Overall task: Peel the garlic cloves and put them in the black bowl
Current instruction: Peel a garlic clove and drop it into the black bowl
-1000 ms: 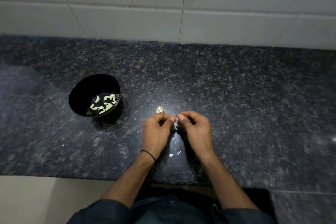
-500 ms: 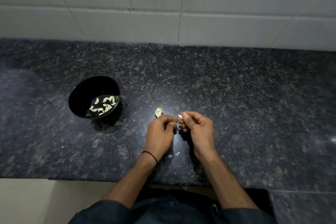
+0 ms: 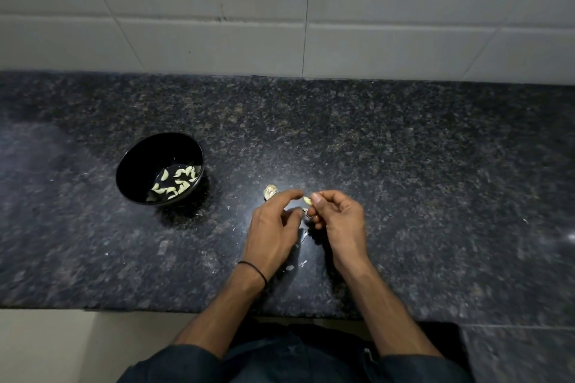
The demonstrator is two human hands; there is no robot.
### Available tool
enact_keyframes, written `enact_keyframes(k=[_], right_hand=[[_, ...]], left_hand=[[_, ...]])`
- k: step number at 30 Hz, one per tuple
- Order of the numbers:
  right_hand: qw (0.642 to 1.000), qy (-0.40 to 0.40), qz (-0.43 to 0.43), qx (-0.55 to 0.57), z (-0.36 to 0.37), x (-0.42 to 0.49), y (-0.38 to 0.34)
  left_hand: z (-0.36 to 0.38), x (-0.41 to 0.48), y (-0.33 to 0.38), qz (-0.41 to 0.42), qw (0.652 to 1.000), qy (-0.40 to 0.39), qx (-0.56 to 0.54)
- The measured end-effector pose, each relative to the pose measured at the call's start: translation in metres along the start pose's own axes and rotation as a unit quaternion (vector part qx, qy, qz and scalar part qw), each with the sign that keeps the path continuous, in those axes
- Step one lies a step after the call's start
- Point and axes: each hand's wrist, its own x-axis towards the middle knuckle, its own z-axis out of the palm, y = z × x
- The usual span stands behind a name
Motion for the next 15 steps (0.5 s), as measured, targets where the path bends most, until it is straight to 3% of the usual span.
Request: enact_keyframes(k=[4,11,15], right_hand=[[0.999,-0.027,0.018,0.024,0.0017,-0.0001,-0.0023],[0.998,-0.049,0.035,0.033,0.0034,-0.0022,-0.0018],[0.997,-0.065,0.025,0.028,0.0035,-0.0053,-0.0049]], left_hand=[[-0.0031,0.0021,0.0032,0.033,0.999,0.015,-0.009],[-0.0041,0.0038,0.0,-0.07,0.995,0.034,-0.063],[-0.0043,0.0048,-0.0034,-0.089,0.993,0.036,-0.064]])
